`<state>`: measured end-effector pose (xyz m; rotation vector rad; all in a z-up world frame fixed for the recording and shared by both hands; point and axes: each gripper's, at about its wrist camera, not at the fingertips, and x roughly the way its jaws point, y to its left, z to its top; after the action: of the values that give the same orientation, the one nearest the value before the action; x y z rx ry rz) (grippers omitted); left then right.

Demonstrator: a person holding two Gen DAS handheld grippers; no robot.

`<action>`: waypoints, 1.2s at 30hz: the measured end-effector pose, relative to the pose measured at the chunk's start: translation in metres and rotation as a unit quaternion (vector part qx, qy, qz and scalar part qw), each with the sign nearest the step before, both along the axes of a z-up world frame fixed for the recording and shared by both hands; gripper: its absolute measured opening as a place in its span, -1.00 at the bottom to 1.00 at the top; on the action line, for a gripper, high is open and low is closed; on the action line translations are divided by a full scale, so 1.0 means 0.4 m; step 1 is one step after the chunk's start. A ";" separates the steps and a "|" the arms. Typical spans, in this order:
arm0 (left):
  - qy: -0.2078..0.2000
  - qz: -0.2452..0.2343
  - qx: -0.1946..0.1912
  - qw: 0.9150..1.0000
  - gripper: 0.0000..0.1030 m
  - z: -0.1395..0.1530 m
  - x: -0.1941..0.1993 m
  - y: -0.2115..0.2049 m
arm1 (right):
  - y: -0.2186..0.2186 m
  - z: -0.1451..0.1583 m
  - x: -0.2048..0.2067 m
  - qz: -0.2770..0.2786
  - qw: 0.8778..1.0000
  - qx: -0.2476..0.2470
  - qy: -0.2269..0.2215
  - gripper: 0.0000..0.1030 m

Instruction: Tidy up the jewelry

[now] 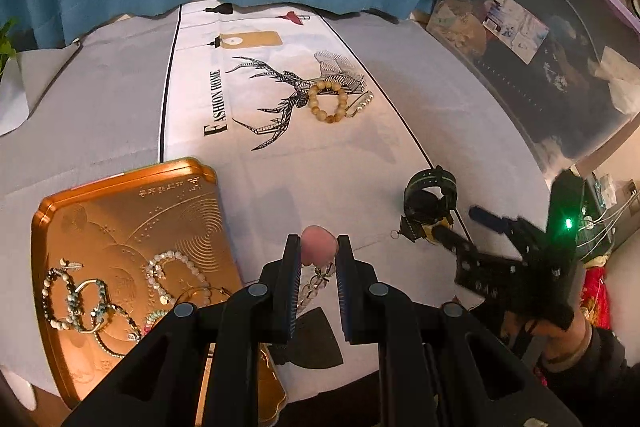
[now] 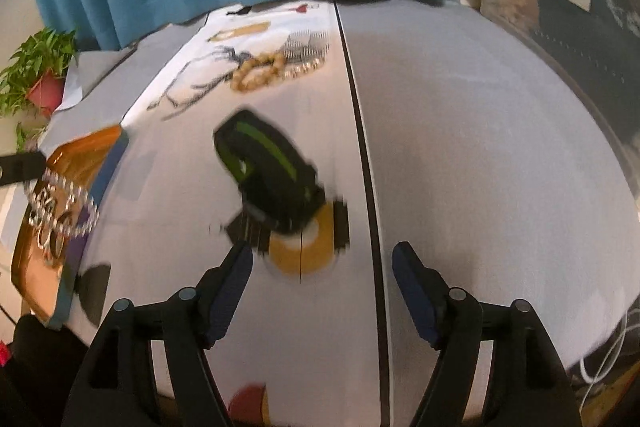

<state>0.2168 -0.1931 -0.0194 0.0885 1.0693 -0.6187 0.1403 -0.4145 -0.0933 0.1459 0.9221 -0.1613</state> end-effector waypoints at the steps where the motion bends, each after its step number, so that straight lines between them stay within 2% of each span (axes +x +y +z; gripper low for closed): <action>1: 0.000 0.000 -0.001 1.000 -0.73 0.000 0.003 0.002 | -0.004 0.003 0.013 0.001 1.000 -0.006 -0.003 0.42; 3: 0.002 0.003 -0.003 1.000 -0.73 -0.003 0.005 0.005 | -0.006 0.010 0.035 0.007 1.000 -0.018 -0.006 0.39; 4: 0.003 0.004 -0.003 1.000 -0.73 -0.003 0.006 0.006 | -0.001 0.016 0.042 0.011 1.000 -0.028 -0.011 0.07; 5: 0.004 0.004 -0.003 1.000 -0.73 -0.003 0.006 0.009 | 0.006 0.023 0.047 0.018 0.999 -0.033 -0.015 -0.65; 6: 0.003 0.005 -0.003 1.000 -0.73 -0.002 0.005 0.011 | 0.016 0.034 0.048 0.027 0.999 -0.041 -0.016 -0.73; 8: 0.000 0.008 -0.003 1.000 -0.72 0.006 0.002 0.016 | 0.028 0.051 0.041 0.030 0.998 -0.055 -0.020 -0.77; 12: -0.017 0.020 -0.005 1.000 -0.72 0.035 -0.012 0.030 | 0.043 0.076 0.019 0.027 0.999 -0.041 -0.020 -0.79; 19: -0.057 0.053 -0.002 0.997 -0.72 0.105 -0.094 0.100 | 0.102 0.151 -0.073 0.027 0.998 -0.047 -0.028 -0.79; 28: -0.097 0.090 -0.001 0.991 -0.72 0.147 -0.287 0.253 | 0.273 0.205 -0.257 0.088 0.995 -0.039 -0.031 -0.79; 36: -0.094 0.113 -0.003 0.989 -0.72 0.133 -0.412 0.372 | 0.409 0.212 -0.350 0.141 0.989 -0.044 -0.021 -0.79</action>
<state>0.0522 -0.0445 0.0339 0.0199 0.8791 -0.3993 0.0002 -0.2509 -0.0087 -0.0636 0.8822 0.0628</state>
